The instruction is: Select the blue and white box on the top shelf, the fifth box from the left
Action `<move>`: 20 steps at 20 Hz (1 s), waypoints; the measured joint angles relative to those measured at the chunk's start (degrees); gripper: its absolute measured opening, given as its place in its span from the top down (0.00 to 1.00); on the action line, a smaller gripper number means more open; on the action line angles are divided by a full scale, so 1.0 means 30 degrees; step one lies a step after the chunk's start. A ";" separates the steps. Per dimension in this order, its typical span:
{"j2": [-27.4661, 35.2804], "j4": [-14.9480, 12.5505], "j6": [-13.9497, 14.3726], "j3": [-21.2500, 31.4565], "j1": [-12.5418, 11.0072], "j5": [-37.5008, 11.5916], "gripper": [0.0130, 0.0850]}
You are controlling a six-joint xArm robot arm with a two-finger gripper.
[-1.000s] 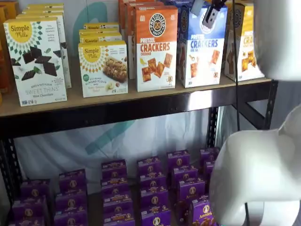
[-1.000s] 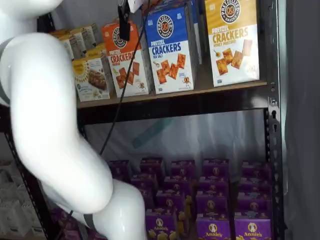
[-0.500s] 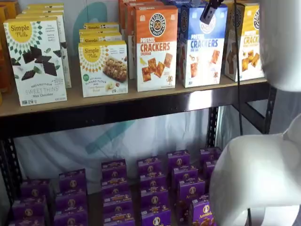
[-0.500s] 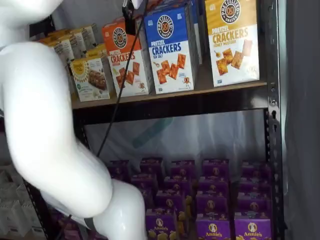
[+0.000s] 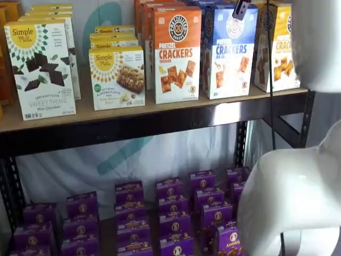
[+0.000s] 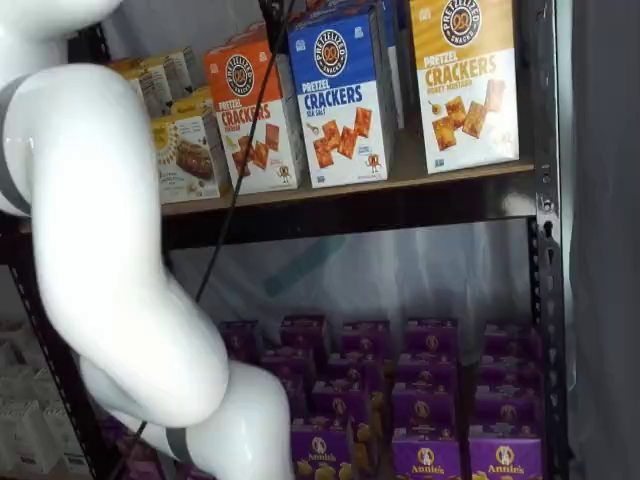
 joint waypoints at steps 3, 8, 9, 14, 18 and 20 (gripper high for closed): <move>0.0427 -0.0081 -0.0047 -0.0534 -0.0020 -0.0110 0.00; 0.1512 -0.0197 0.0076 -0.1589 0.0161 -0.0060 0.00; 0.1702 -0.0265 0.0117 -0.1733 0.0247 -0.0101 0.00; 0.2936 -0.0600 0.0311 -0.2815 0.0595 0.0304 0.00; 0.3601 -0.0747 0.0317 -0.3251 0.0699 0.0308 0.00; 0.3859 -0.0605 0.0305 -0.3383 0.0656 0.0193 0.00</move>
